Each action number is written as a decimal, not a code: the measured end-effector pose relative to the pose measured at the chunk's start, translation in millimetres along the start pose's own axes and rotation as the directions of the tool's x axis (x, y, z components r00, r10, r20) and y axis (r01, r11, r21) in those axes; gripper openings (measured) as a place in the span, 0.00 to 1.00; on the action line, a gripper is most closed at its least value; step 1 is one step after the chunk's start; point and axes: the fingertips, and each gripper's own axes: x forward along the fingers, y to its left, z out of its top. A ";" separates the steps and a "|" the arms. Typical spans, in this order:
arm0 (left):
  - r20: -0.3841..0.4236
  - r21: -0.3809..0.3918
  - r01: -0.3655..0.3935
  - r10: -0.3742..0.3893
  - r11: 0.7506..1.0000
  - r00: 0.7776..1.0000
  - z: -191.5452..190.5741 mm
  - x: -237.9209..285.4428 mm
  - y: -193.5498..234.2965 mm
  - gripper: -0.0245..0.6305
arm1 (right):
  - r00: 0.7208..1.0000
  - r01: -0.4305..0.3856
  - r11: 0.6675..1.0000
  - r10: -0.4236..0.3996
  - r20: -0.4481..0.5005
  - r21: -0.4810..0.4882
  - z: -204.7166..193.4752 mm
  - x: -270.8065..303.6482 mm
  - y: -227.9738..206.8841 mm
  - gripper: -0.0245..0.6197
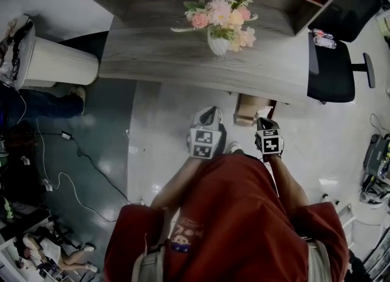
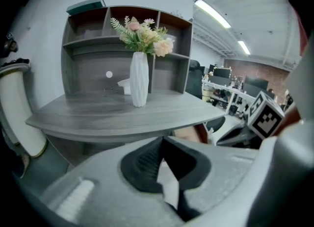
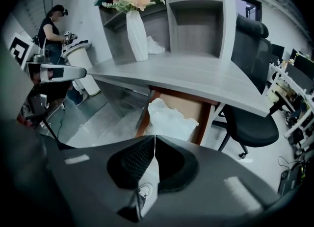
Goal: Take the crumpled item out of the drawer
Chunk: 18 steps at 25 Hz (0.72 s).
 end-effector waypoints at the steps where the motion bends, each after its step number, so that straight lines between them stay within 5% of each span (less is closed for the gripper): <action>1: 0.003 -0.001 0.000 0.000 1.000 1.000 1.2 -0.4 -0.7 0.04 | 1.000 -0.005 1.000 0.005 0.005 -0.002 1.8 -3.3 1.3 0.05; 18: 0.019 0.001 0.017 -0.017 1.000 1.000 16.0 -5.2 -15.0 0.04 | 0.985 -0.049 0.999 0.048 0.166 0.001 61.0 -70.0 9.5 0.05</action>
